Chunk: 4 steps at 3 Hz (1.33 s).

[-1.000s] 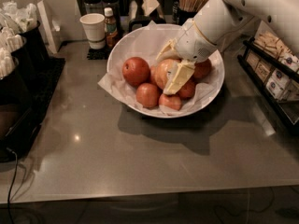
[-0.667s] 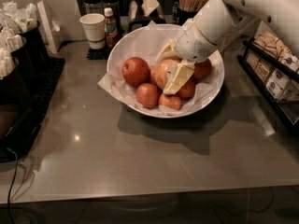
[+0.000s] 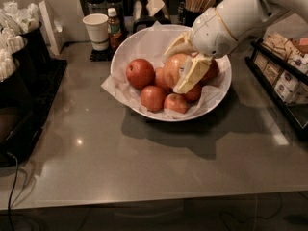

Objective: Pick apple from white bowl

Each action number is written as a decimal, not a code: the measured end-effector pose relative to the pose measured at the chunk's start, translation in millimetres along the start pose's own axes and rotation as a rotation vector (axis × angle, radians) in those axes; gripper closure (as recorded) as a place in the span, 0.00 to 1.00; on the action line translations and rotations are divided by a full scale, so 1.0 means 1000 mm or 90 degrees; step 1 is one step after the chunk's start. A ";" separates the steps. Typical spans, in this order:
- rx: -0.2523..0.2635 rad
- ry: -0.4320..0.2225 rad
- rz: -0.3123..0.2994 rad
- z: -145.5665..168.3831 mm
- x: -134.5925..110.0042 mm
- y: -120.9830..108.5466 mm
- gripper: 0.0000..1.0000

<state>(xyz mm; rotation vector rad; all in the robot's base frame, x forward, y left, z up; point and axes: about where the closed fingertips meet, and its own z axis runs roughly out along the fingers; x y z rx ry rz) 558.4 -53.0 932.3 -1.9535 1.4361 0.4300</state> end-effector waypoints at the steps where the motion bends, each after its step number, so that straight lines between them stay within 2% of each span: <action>1: 0.039 -0.051 -0.004 -0.030 -0.020 0.015 1.00; 2: 0.085 -0.081 0.008 -0.058 -0.038 0.039 1.00; 3: 0.121 -0.079 0.029 -0.081 -0.051 0.064 1.00; 4: 0.125 -0.076 0.033 -0.084 -0.050 0.067 1.00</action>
Offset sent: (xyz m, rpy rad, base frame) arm -0.0988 -0.0406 0.0793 0.2493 -0.0990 -0.1202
